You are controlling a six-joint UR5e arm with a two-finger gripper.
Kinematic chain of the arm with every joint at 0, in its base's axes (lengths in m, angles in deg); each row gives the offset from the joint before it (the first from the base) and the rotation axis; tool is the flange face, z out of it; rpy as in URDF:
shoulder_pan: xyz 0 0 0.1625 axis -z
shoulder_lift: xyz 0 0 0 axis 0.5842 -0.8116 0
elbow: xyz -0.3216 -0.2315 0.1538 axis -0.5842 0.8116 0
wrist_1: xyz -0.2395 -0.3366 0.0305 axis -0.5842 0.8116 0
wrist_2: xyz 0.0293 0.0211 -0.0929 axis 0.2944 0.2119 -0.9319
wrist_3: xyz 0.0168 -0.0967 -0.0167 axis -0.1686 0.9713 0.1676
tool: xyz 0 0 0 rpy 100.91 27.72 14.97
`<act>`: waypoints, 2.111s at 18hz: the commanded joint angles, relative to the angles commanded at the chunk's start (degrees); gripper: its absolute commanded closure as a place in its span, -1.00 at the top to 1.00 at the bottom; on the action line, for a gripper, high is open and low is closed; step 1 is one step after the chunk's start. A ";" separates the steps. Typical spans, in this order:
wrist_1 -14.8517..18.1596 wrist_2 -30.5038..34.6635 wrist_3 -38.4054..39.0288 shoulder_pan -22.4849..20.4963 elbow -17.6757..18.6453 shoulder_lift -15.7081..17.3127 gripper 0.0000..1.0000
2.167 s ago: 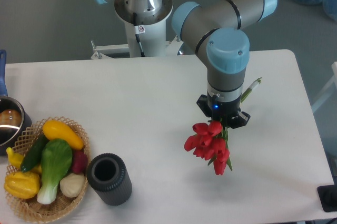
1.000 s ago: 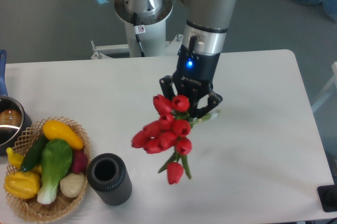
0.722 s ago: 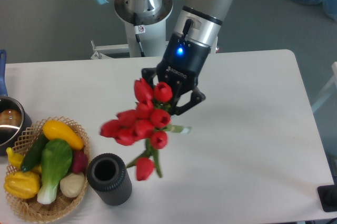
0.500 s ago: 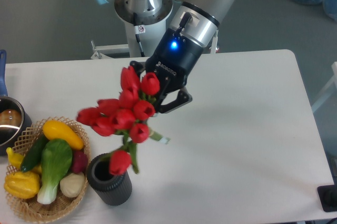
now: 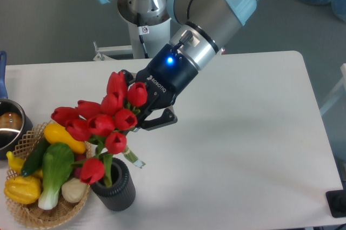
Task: Insert the flowers into the vase
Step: 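Lower the tulip stems down into the black vase opening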
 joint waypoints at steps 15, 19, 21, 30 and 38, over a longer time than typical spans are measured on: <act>0.00 -7.22 0.71 0.09 -0.79 -4.13 -1.00; 0.00 -7.22 0.53 0.35 -0.79 -4.92 -1.00; 0.00 -7.22 0.36 0.44 -0.79 -5.36 -1.00; -0.18 -7.22 -0.78 0.44 -0.88 -7.56 -1.00; -0.53 -7.13 -3.51 0.61 -0.79 -10.81 -1.00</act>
